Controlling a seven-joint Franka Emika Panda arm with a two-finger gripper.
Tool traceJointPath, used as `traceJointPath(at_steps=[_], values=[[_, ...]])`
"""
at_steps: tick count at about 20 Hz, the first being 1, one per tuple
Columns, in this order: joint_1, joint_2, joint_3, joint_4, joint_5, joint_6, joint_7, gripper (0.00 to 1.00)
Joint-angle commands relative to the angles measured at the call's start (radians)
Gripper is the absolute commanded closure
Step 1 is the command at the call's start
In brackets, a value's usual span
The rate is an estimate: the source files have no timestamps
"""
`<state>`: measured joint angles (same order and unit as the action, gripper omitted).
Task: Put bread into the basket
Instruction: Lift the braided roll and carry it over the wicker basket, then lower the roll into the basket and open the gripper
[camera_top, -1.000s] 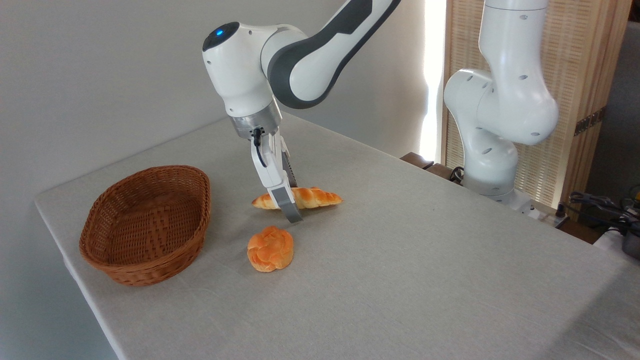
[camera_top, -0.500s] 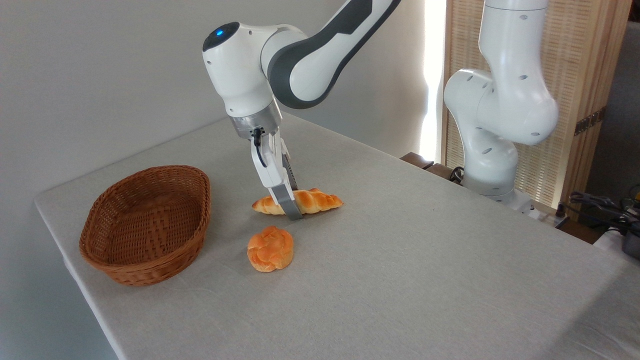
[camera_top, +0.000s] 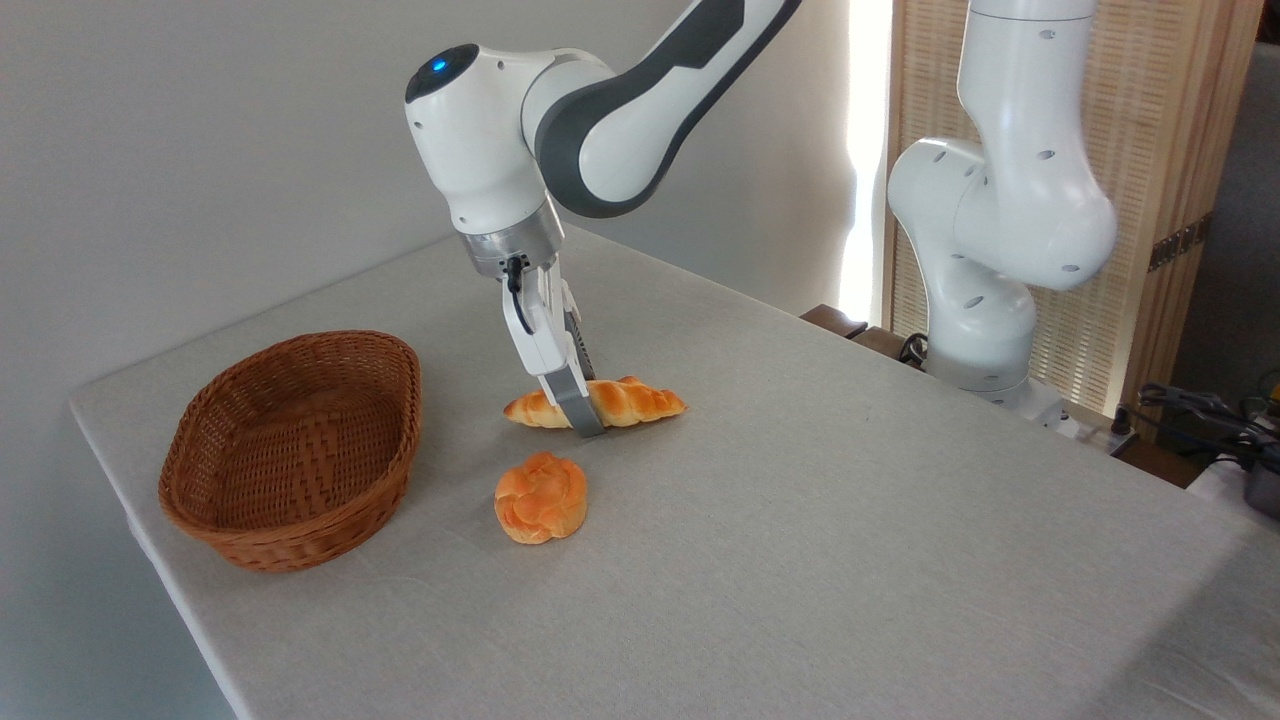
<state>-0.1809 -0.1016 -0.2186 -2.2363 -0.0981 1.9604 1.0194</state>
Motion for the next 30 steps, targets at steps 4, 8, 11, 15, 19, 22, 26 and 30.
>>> traceJointPath(at_steps=[4, 8, 11, 15, 19, 22, 26, 30], values=[[0.008, 0.003, 0.008, 0.047, -0.005, -0.096, 0.019, 0.61], [0.011, 0.003, 0.016, 0.134, -0.009, -0.23, 0.024, 0.61], [0.024, 0.017, 0.037, 0.245, -0.076, -0.285, 0.021, 0.61], [0.031, 0.129, 0.087, 0.438, -0.293, -0.241, -0.018, 0.6], [0.029, 0.21, 0.071, 0.5, -0.409, 0.062, -0.101, 0.57], [0.027, 0.256, 0.022, 0.5, -0.512, 0.207, -0.24, 0.57], [0.024, 0.31, -0.041, 0.495, -0.506, 0.329, -0.302, 0.41], [0.024, 0.353, -0.079, 0.494, -0.502, 0.382, -0.288, 0.0]])
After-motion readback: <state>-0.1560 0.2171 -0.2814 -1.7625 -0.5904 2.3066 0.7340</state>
